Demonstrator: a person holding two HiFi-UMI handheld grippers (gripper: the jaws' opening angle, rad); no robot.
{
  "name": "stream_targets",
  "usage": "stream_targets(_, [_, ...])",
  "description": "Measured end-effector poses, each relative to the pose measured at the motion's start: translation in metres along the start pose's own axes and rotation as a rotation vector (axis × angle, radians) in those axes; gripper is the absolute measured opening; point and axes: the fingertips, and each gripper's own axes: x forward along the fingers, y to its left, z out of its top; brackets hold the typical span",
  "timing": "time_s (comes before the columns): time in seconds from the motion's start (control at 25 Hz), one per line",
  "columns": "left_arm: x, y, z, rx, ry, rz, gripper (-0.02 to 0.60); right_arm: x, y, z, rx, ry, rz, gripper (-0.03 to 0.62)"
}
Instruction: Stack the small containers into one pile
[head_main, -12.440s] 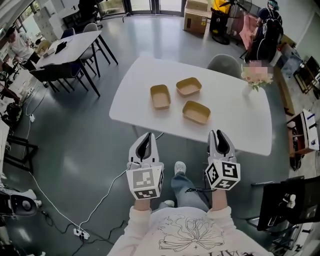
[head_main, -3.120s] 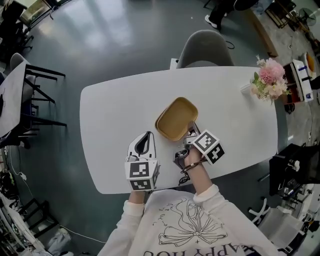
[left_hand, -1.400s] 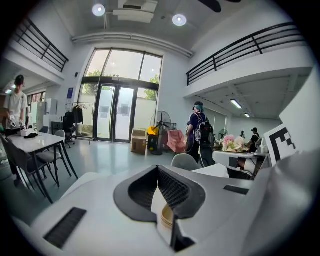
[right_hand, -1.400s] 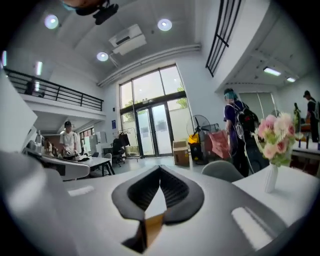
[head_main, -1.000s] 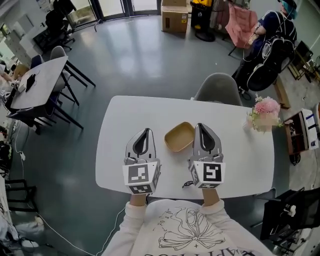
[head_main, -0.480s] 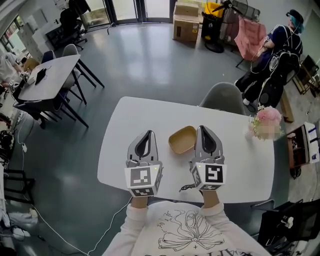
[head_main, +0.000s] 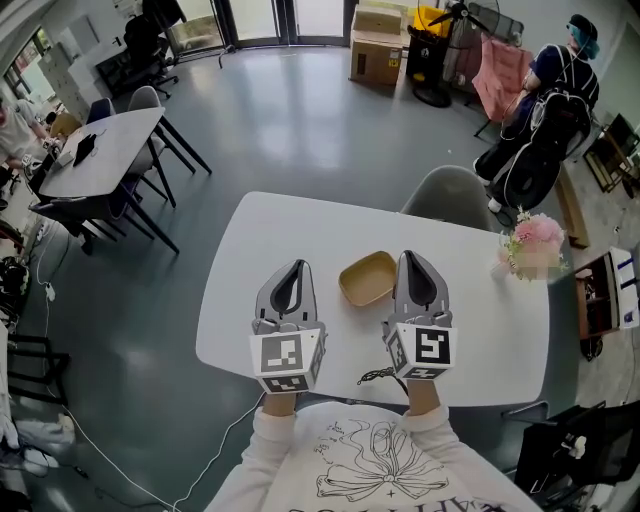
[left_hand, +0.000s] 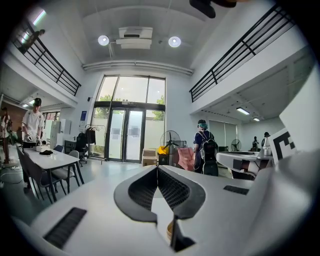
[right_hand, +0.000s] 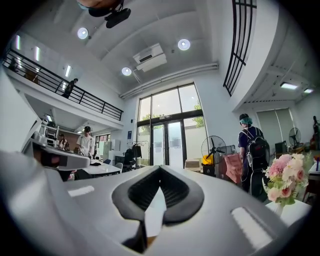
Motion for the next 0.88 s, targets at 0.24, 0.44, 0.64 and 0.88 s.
stream_targets(0.24, [0.004, -0.004, 0.0, -0.001, 0.0, -0.008, 0.008, 0.001, -0.007, -0.001, 0.01, 0.002, -0.012, 0.011])
stream_targets(0.44, [0.006, -0.009, 0.001, 0.004, 0.002, -0.013, 0.008, 0.0, -0.013, -0.001, 0.017, 0.003, -0.017, 0.011])
stream_targets(0.64, [0.008, -0.013, 0.002, 0.006, 0.004, -0.018, 0.008, 0.001, -0.014, 0.0, 0.013, 0.002, -0.015, 0.011])
stream_targets(0.88, [0.013, -0.019, 0.002, 0.013, 0.007, -0.029, 0.008, 0.004, -0.019, 0.001, 0.013, 0.0, -0.018, 0.011])
